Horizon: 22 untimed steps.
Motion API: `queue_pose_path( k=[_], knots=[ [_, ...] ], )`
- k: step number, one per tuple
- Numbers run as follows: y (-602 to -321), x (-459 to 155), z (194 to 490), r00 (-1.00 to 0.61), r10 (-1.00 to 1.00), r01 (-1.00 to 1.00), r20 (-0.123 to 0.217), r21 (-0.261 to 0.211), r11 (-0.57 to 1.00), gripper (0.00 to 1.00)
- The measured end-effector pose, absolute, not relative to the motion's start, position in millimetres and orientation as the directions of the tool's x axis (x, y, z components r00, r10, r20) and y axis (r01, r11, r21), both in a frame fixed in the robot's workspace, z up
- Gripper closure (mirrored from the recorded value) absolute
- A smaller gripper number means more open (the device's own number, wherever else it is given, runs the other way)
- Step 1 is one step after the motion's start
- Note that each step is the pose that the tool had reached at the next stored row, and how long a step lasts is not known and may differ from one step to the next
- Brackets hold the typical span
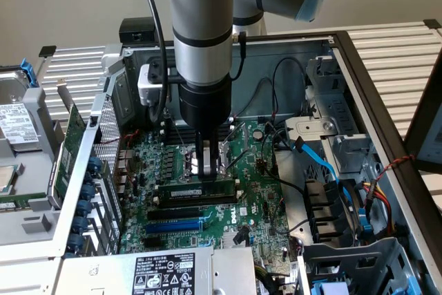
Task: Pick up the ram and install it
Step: 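Insert the ram into the slot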
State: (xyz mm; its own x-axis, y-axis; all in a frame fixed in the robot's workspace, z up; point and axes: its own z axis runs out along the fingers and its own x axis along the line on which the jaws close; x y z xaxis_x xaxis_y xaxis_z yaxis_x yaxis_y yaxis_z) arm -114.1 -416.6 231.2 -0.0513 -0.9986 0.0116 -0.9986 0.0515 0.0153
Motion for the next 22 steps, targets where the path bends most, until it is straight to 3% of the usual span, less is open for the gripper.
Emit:
queue_pose_path(
  k=[11, 14, 15, 22],
  knots=[
    [-416.6, -114.1, 227.6, -0.051, -0.999, -0.999, 0.012, 0.015, 0.052, 0.87],
    [-416.6, -114.1, 227.5, -0.051, -0.999, -0.999, 0.012, 0.015, 0.052, 0.86],
    [-416.6, -114.1, 227.4, -0.051, -0.999, -0.999, 0.012, 0.015, 0.052, 0.79],
    [-416.6, -114.1, 231.2, -0.053, -0.999, -0.998, 0.012, 0.017, 0.053, 0.79]
  ],
)
